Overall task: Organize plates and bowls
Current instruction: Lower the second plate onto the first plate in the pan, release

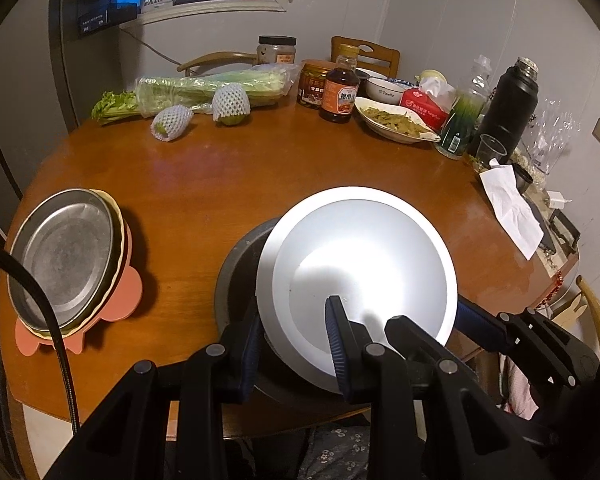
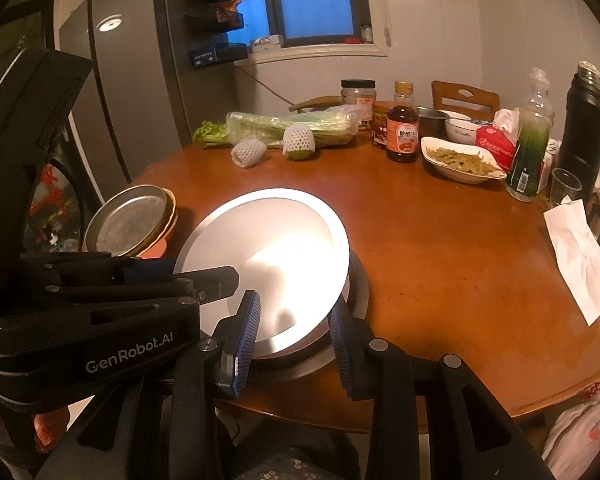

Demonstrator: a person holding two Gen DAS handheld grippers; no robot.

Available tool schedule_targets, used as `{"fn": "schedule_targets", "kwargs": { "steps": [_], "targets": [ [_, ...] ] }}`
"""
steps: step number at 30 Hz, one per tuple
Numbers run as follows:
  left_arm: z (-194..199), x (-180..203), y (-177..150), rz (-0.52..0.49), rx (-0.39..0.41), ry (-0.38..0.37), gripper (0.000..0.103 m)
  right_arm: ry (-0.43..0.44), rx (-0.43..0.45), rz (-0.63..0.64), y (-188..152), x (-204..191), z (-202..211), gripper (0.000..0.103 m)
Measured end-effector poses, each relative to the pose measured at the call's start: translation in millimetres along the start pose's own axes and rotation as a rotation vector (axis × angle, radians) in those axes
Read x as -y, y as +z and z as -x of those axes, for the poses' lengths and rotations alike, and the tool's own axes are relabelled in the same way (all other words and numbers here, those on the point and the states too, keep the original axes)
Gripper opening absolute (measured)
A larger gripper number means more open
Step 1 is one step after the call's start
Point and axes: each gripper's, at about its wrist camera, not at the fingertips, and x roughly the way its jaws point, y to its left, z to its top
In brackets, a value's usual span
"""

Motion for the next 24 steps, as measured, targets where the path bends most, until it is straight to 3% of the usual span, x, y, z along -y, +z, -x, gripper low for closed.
{"fn": "schedule_targets", "kwargs": {
  "steps": [8,24],
  "targets": [
    [-2,0,-2,-0.012,0.007,0.042,0.031,-0.025,-0.008,0.019,-2,-3,-3,0.036],
    [0,-9,-5,0.012,0.014,0.025,0.031,-0.06,-0.001,0.04,-3,-8,-5,0.037]
  ]
}}
